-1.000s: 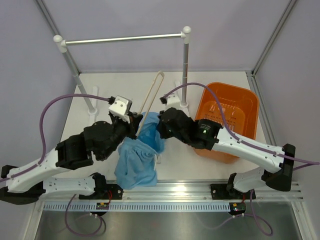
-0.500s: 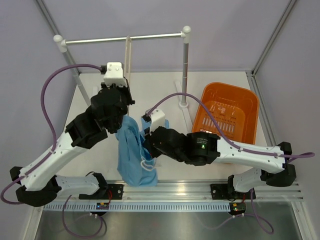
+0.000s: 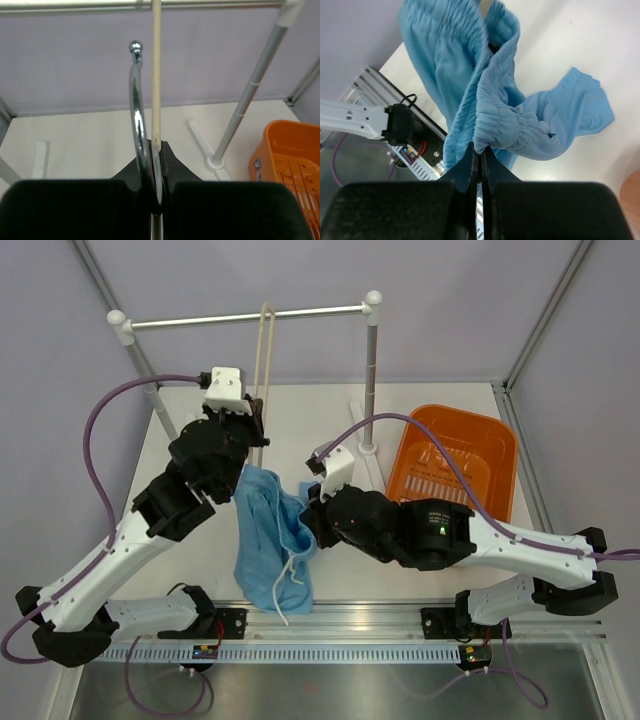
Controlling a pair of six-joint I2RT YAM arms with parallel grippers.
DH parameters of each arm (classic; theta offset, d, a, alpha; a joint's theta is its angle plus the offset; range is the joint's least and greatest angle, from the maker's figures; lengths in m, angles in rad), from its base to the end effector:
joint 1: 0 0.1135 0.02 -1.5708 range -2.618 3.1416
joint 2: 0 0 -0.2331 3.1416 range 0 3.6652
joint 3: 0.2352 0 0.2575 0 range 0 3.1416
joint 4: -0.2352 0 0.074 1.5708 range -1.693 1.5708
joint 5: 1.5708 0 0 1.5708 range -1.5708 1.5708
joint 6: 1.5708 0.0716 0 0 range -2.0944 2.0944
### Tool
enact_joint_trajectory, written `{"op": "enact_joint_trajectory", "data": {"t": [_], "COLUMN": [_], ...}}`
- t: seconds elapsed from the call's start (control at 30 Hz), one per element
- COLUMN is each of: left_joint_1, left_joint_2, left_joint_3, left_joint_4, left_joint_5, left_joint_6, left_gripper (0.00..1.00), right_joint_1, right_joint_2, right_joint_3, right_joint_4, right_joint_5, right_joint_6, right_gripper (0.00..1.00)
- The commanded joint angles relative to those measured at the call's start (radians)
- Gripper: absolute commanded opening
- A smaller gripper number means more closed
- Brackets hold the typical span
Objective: Remove the shorts from the hanger
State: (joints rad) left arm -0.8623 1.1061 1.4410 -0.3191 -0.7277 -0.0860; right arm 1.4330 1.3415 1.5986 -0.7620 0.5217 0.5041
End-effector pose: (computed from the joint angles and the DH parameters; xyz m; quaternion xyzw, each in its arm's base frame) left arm 0.2052 -0.1663 0.4629 0.0134 0.7028 -0.0820 0.7065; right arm 0.0783 0.3052 0.3964 -0.2556 0.8027 0.2787 0.4611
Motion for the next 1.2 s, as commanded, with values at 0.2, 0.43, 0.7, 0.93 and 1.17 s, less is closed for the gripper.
{"op": "enact_joint_trajectory", "data": {"t": [0.2,0.43,0.7,0.93,1.17], "left_joint_1": [-0.003,-0.001,-0.001,-0.001,-0.001], "left_joint_2": [-0.207,-0.250,-0.250,-0.245,-0.308], "left_joint_3": [-0.201,-0.255,-0.257,-0.175,-0.215], "left_joint_4": [0.388,0.586,0.606,0.356,0.200], "left_joint_5": [0.126,0.266,0.337,0.175,0.143], "left_joint_6": [0.080,0.040,-0.026,-0.018,-0.055], "left_gripper": [0.00,0.00,0.00,0.00,0.00], "right_joint_1": [0.003,0.003,0.004,0.001,0.000], "right_joint_2": [-0.051,-0.002,-0.001,-0.041,-0.168], "right_joint_3": [0.075,0.069,0.067,0.309,0.270], "right_joint_4": [-0.037,-0.065,-0.059,-0.102,0.971], "right_joint_5": [0.026,-0.020,0.027,0.400,0.729], "right_joint_6": [-0.045,-0.029,-0.026,-0.209,-1.208], "right_gripper": [0.00,0.00,0.00,0.00,0.00]}}
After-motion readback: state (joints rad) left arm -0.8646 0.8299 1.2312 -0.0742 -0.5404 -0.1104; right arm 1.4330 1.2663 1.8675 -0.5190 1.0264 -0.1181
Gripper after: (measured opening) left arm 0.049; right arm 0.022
